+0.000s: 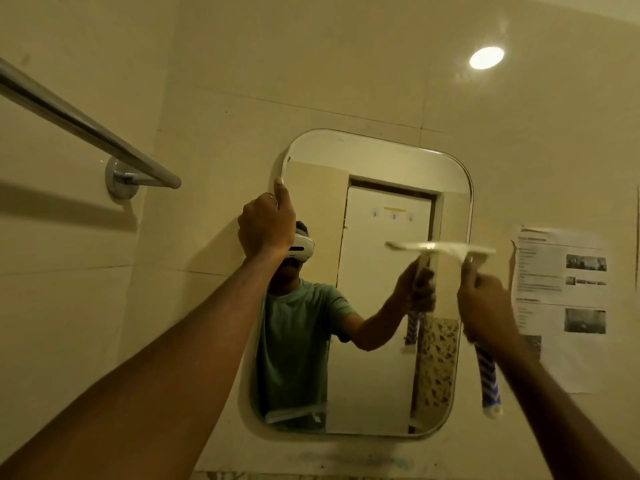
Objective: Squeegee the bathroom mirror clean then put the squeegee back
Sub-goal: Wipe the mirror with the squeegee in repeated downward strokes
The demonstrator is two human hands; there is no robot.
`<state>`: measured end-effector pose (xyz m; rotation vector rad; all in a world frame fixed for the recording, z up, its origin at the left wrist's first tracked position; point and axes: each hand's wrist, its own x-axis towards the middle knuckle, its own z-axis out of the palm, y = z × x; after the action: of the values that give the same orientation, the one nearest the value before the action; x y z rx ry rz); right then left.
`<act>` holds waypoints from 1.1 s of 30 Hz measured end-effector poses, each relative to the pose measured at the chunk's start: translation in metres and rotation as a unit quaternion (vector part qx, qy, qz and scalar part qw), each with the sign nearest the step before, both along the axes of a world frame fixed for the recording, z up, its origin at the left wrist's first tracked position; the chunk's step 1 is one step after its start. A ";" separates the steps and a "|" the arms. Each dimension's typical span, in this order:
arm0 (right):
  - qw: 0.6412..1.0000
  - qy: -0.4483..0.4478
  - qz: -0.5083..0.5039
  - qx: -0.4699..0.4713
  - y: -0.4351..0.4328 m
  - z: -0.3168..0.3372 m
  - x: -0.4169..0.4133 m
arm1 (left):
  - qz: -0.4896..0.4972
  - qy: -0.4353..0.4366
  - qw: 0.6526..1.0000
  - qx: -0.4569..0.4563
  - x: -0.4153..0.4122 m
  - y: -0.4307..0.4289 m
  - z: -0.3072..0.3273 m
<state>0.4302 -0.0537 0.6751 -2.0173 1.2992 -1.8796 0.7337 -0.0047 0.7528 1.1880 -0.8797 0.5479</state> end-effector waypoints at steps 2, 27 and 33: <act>0.999 0.010 -0.002 0.031 0.008 -0.036 0.003 | -0.003 0.002 1.000 0.005 -0.001 0.003 0.000; 0.992 -0.041 0.029 0.113 0.029 -0.094 0.012 | 0.005 -0.028 0.999 -0.016 0.003 -0.002 -0.013; 0.998 -0.054 0.034 0.023 0.012 -0.050 0.009 | 0.020 -0.030 0.999 -0.018 0.004 -0.004 -0.014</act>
<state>0.4391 -0.0421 0.6256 -1.8844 1.2187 -1.8836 0.7378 -0.0092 0.7392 1.1633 -0.8947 0.6314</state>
